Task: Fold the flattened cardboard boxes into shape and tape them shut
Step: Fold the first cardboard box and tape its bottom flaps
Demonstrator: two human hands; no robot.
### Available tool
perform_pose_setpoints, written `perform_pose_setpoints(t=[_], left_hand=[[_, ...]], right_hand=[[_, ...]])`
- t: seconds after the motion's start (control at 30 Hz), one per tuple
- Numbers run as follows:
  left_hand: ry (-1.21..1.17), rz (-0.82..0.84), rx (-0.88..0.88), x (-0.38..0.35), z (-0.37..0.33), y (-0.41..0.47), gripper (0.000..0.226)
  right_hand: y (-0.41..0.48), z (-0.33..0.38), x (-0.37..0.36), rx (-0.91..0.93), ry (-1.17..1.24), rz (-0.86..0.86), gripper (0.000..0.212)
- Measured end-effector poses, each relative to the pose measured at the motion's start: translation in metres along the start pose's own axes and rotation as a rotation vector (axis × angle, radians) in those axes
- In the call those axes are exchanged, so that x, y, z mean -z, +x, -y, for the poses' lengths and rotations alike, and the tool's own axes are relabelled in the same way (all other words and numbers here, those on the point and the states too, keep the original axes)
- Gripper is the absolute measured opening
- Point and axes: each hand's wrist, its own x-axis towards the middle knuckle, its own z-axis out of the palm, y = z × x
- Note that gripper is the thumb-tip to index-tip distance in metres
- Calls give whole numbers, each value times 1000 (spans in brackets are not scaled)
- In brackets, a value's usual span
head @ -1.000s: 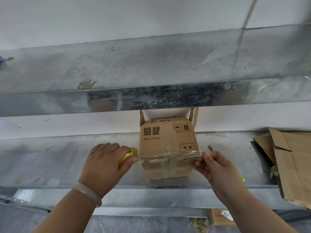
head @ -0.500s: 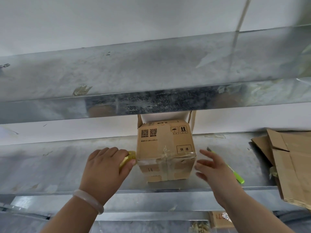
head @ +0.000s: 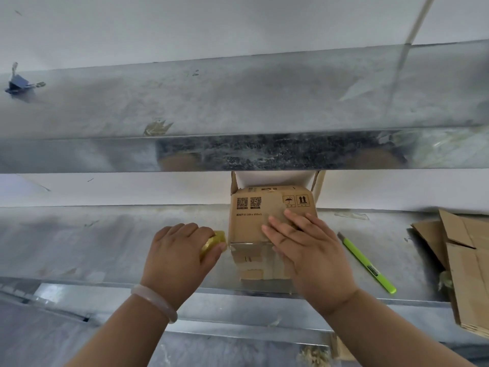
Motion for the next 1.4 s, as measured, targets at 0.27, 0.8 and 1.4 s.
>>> perform_pose_setpoints(t=[0.27,0.8,1.4], left_hand=[[-2,-17,23,-1,-3,4,42],[-427,79,-12,-4,15,-9,49],[-239,441,4,-5,21,16,118]], right_hand=[[38,16,38,-48,-68,193,58],[34,17,-5,241,-162,151,56],[40,16,-2,210,-161,198,51]])
